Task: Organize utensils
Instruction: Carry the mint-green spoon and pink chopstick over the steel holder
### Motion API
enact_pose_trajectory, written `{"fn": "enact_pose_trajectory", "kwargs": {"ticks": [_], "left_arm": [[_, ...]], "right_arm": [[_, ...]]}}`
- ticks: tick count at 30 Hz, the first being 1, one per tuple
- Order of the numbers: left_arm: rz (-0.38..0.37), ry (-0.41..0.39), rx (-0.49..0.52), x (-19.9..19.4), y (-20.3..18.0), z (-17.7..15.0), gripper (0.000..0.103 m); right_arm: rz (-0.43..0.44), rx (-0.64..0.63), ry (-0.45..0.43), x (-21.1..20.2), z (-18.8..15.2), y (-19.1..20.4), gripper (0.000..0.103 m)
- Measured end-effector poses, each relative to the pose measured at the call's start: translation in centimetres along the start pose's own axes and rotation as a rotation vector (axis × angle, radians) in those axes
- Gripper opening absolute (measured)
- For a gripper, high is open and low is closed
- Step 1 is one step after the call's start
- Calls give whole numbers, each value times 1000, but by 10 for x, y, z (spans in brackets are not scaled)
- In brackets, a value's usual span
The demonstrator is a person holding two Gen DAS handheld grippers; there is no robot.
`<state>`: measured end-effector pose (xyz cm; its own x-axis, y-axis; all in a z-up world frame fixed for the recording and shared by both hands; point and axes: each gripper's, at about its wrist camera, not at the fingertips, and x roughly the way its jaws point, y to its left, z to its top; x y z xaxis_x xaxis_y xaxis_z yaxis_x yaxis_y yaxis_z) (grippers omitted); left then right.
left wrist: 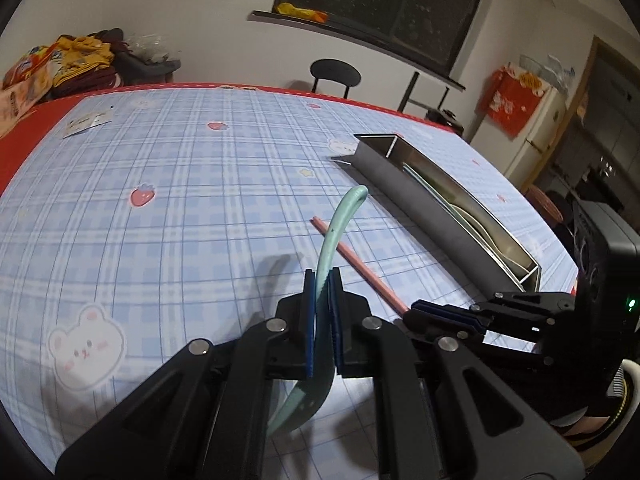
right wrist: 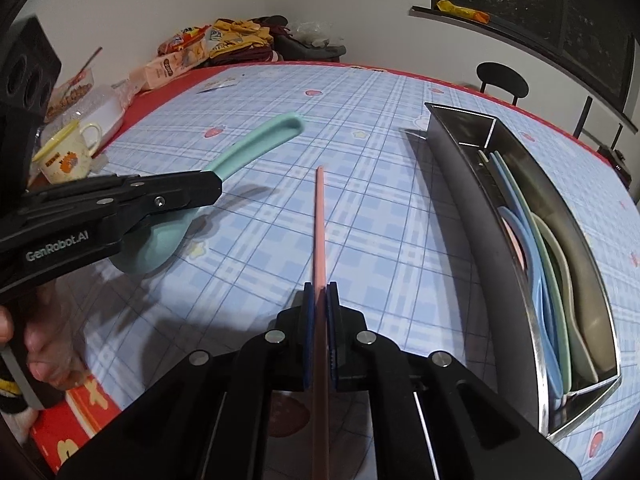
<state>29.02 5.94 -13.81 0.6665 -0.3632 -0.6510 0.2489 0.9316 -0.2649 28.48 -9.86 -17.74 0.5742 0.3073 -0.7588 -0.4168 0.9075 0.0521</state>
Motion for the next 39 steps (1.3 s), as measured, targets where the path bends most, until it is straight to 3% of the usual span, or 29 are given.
{"fn": "enact_pose_trajectory", "kwargs": {"ticks": [7, 19, 23, 30, 32, 39], "left_arm": [[19, -13, -12, 0, 0, -6, 11], [49, -9, -31, 2, 5, -5, 11], [78, -21, -64, -1, 10, -6, 11], [119, -37, -135, -9, 9, 2, 11], [131, -57, -152, -14, 2, 7, 11], [26, -87, -211, -4, -54, 33, 11]], "right_arm": [[40, 80, -62, -12, -3, -15, 6], [89, 118, -92, -17, -3, -24, 6], [146, 173, -121, -22, -5, -36, 6], [318, 252, -144, -34, -1, -65, 6], [324, 235, -156, -40, 6, -76, 6], [290, 225, -240, -55, 42, -143, 6]]}}
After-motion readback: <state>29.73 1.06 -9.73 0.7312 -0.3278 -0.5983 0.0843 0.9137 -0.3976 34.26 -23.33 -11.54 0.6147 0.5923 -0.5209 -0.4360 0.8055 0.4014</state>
